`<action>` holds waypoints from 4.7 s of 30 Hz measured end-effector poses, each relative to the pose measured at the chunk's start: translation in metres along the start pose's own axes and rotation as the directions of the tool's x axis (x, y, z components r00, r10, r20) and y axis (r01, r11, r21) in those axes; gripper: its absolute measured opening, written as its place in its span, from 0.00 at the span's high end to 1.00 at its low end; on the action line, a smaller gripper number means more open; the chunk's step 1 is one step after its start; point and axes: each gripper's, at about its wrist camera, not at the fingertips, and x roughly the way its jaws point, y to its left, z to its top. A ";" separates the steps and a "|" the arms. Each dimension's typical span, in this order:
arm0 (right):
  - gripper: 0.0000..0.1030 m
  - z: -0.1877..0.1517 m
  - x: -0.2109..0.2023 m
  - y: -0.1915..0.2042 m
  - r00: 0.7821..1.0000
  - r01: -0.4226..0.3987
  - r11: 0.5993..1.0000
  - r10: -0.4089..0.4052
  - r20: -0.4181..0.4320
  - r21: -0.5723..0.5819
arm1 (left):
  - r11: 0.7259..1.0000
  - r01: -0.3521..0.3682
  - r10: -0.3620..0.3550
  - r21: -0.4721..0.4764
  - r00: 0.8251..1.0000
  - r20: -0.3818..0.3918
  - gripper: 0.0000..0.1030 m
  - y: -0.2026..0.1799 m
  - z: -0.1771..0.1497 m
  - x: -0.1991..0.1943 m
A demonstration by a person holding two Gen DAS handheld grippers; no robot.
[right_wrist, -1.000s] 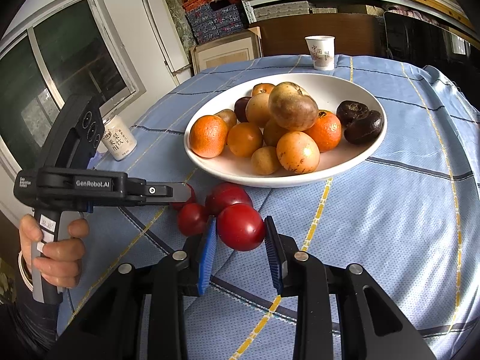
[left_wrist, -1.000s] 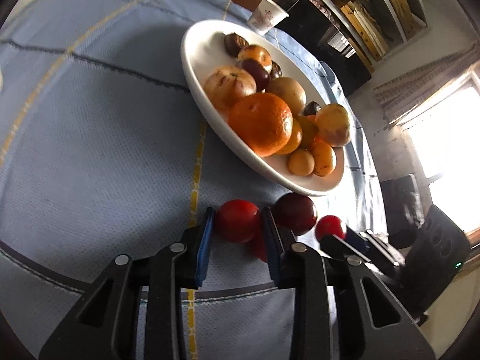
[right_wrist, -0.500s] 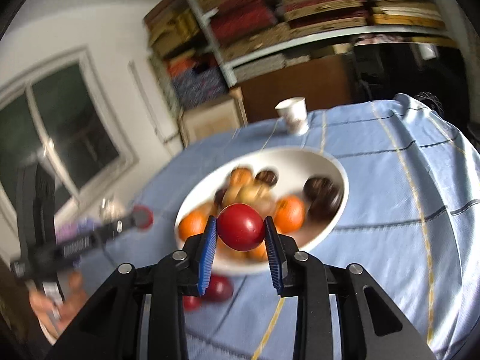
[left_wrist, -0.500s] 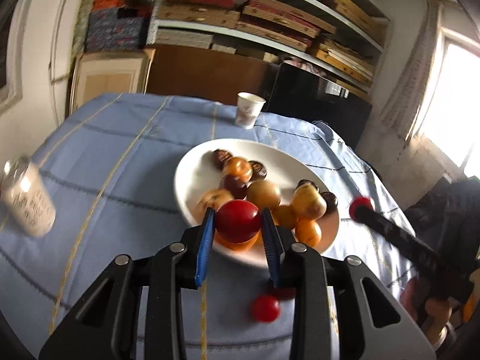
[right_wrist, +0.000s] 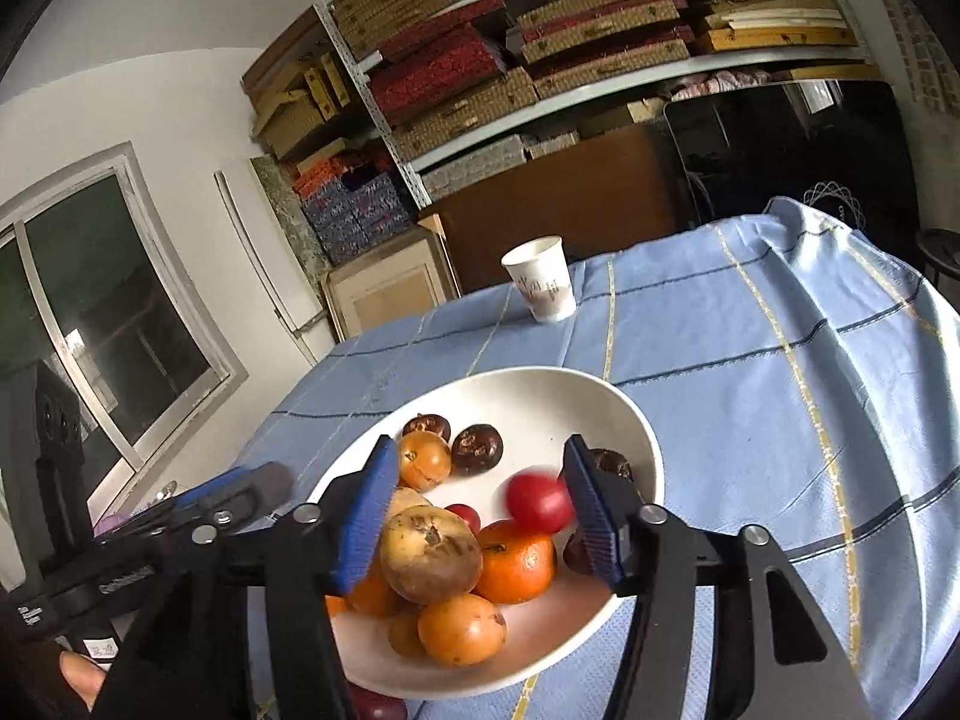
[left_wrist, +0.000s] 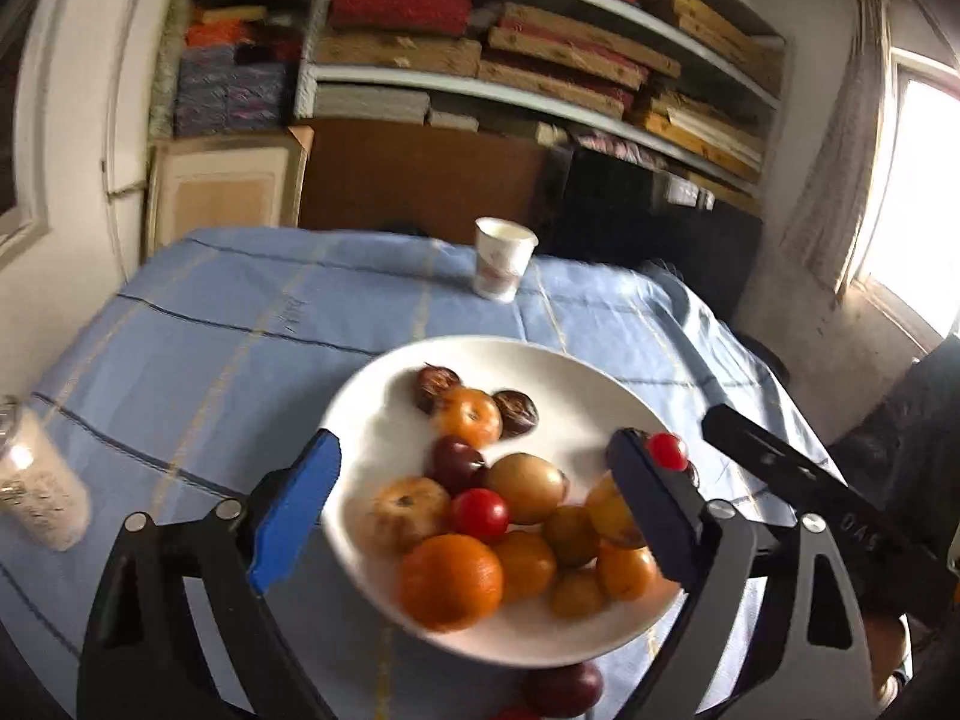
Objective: Organize fruits
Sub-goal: 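Grasp both red tomatoes, carry them onto the white plate and open both tools, then grasp a dark red plum with the right tool while the left tool reaches the last red tomato, then grasp the tomato with the left tool, carry both fruits onto the plate, open both tools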
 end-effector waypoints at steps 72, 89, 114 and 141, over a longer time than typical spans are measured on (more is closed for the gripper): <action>0.56 -0.107 0.027 0.075 0.926 0.125 0.991 -0.102 -0.363 0.042 | 0.966 -0.166 0.142 -0.197 0.981 -0.133 0.04 0.076 -0.063 -0.071; 0.63 -0.095 -0.003 0.062 0.920 0.050 0.996 -0.018 -0.393 0.070 | 0.995 -0.094 0.096 0.015 0.974 -0.206 0.04 0.037 -0.079 -0.048; 0.62 -0.090 -0.032 0.010 0.922 0.075 0.986 -0.013 -0.386 0.146 | 0.956 0.096 0.002 0.278 0.943 -0.332 0.47 -0.024 -0.114 -0.012; 0.62 -0.093 -0.027 0.011 0.919 0.097 0.990 -0.050 -0.391 0.102 | 0.925 0.094 0.042 0.369 0.938 -0.345 0.72 -0.041 -0.121 -0.005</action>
